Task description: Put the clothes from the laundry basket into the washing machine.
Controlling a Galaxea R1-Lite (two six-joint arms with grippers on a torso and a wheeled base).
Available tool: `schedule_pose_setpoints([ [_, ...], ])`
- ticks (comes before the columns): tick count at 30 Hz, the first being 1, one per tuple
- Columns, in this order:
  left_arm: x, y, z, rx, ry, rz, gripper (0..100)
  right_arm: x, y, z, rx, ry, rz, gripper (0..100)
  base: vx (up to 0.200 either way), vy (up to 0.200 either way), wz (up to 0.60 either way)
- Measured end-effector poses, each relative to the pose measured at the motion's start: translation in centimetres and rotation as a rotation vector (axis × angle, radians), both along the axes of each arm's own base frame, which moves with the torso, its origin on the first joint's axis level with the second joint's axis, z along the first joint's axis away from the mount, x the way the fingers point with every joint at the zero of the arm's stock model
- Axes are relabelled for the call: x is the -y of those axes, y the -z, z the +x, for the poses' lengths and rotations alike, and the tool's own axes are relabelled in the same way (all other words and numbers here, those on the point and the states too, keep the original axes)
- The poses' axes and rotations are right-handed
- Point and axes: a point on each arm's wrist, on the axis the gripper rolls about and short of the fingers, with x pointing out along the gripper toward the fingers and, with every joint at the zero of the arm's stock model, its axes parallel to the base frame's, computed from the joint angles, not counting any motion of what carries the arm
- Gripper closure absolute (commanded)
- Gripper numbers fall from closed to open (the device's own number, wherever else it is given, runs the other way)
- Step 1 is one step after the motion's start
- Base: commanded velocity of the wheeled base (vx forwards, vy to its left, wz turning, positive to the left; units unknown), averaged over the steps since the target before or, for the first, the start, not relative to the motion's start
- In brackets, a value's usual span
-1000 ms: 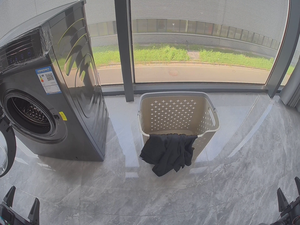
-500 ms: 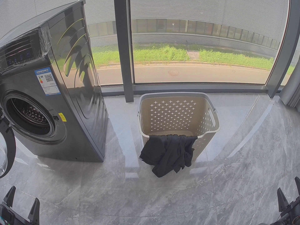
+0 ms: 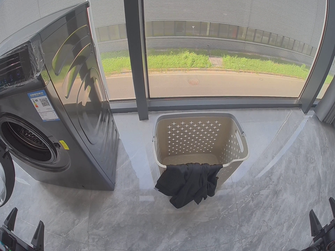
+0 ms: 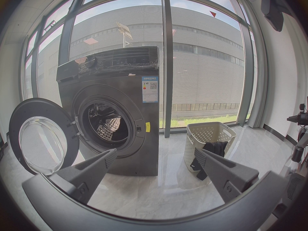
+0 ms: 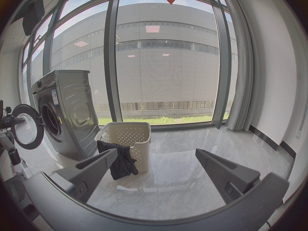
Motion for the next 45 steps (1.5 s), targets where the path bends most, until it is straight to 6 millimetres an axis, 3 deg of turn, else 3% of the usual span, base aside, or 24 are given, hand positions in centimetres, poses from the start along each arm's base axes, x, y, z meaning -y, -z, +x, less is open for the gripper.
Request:
schedule_pose_setpoints([
  [7, 0.0, 0.0, 0.0, 0.000, 0.000, -0.003, 0, 0.0, -0.6, -0.1, 0.043, 0.004, 0.006, 0, 0.000, 0.000, 0.00],
  [11, 0.0, 0.0, 0.0, 0.000, 0.000, -0.001, 0, 0.0, -3.0, -0.9, 0.117, -0.021, 0.007, 0, 0.000, 0.000, 0.00],
  [17, 0.0, 0.0, 0.0, 0.000, 0.000, 0.000, 0, -0.2, -4.3, -0.8, -0.021, -0.170, 0.028, 0, 0.000, 0.000, 0.00],
  [30, 0.0, 0.0, 0.0, 0.000, 0.000, 0.001, 0, -1.1, -4.7, 5.2, -0.369, -0.441, 0.073, 0, 0.092, 0.000, 0.00],
  [45, 0.0, 0.0, 0.0, 0.000, 0.000, 0.001, 0, -2.7, -3.3, 11.2, -0.596, -0.505, 0.127, 0, 0.000, 0.000, 0.00],
])
